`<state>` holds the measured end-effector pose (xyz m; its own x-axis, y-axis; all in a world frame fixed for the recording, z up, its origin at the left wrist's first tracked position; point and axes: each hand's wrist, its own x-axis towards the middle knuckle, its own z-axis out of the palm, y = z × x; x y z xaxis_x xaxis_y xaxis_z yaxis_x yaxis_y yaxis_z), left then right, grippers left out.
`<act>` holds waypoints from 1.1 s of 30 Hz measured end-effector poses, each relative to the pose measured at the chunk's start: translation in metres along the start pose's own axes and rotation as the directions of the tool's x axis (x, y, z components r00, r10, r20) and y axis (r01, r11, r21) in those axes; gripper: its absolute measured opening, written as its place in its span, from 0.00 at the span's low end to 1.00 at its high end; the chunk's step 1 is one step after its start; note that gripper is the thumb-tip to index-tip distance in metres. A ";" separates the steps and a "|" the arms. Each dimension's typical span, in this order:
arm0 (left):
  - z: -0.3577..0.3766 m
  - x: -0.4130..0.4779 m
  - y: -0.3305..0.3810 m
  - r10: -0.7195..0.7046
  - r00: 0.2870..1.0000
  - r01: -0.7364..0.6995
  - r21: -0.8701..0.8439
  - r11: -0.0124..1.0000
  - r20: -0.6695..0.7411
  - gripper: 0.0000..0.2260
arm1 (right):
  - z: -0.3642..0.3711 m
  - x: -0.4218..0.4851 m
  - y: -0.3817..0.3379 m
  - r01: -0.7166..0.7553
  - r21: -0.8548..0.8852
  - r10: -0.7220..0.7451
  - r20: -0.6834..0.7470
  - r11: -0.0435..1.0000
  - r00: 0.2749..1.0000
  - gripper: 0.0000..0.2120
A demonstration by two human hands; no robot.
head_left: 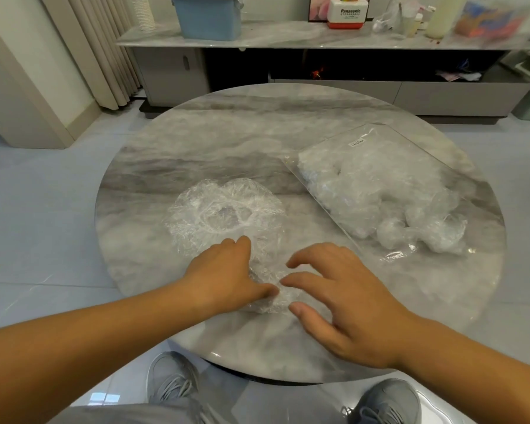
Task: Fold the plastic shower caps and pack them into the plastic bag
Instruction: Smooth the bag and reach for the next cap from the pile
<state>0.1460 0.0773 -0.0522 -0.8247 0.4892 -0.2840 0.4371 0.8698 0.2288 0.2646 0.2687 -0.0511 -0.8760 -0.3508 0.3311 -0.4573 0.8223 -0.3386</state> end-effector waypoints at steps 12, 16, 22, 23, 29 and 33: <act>-0.002 0.002 -0.007 -0.006 0.997 0.025 -0.275 0.961 0.071 0.17 | 0.026 -0.015 0.015 -0.087 0.003 0.080 0.355 0.996 0.932 0.21; -0.006 0.004 -0.004 -0.004 0.985 0.102 -0.559 0.823 0.174 0.13 | 0.029 -0.021 0.015 -0.059 -0.013 0.059 0.349 0.998 0.935 0.21; -0.004 -0.007 0.016 0.117 0.880 0.420 -0.868 0.264 0.461 0.04 | 0.028 -0.022 0.015 -0.065 0.007 0.058 0.377 0.998 0.925 0.21; -0.001 -0.008 0.018 0.128 0.863 0.453 -0.860 0.236 0.489 0.07 | 0.025 -0.023 0.016 -0.062 0.053 0.037 0.381 0.997 0.924 0.20; 0.006 -0.004 0.022 0.066 0.849 0.500 -0.838 0.219 0.524 0.10 | 0.012 -0.027 0.022 -0.273 0.299 0.281 0.016 0.914 0.959 0.13; 0.006 -0.003 0.024 0.060 0.853 0.493 -0.838 0.232 0.518 0.11 | 0.003 -0.014 0.026 -0.578 0.099 0.576 0.055 0.810 0.816 0.23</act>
<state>0.1609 0.0971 -0.0517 -0.4913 0.5027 -0.7113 -0.6061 0.3891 0.6937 0.2643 0.2932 -0.0670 -0.9863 0.1630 0.0268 0.1212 0.8245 -0.5528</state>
